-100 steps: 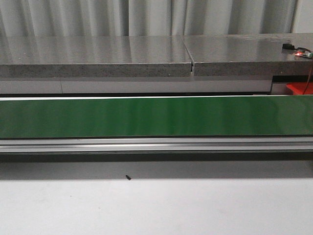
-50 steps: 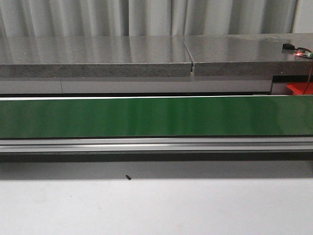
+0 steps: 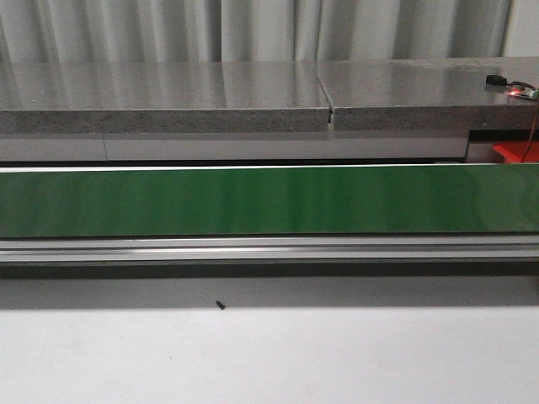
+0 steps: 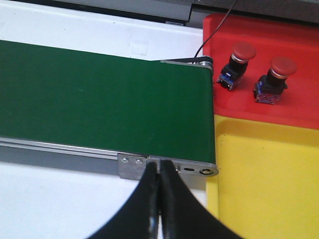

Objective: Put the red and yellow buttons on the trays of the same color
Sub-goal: 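Reach the left gripper to the cluster and grasp a third red button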

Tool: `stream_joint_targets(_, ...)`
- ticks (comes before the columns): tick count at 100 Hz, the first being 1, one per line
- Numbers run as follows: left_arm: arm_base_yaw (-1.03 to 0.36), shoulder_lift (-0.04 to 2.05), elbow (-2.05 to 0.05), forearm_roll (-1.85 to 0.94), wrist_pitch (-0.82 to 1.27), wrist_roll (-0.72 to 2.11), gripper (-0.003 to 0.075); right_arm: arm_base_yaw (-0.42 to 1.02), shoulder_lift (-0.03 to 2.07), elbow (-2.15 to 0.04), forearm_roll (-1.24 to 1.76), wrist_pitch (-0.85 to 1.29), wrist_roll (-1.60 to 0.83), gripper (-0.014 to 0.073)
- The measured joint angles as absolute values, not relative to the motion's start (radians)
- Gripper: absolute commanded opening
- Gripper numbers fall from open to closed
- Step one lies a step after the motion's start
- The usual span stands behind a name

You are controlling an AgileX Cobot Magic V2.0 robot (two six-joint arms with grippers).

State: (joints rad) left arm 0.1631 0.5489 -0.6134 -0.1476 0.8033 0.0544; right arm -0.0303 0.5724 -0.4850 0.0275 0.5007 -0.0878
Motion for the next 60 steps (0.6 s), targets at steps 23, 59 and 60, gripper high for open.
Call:
stream_joint_targets(23,0.306,0.734,-0.714,-0.145,0.787,0.054,0.0296,-0.030,0.572,-0.485,0.028,0.501,-0.088,-0.0069)
stream_joint_targets(59,0.420,1.052,-0.886,-0.143,0.782,0.025,0.0555,-0.030,0.572,-0.485,0.028,0.501,-0.088,-0.0069)
stream_joint_targets(60,0.427,1.059,-0.895,-0.143,0.785,0.025,0.0555,-0.030,0.572,-0.485,0.028,0.501,-0.088,-0.0069)
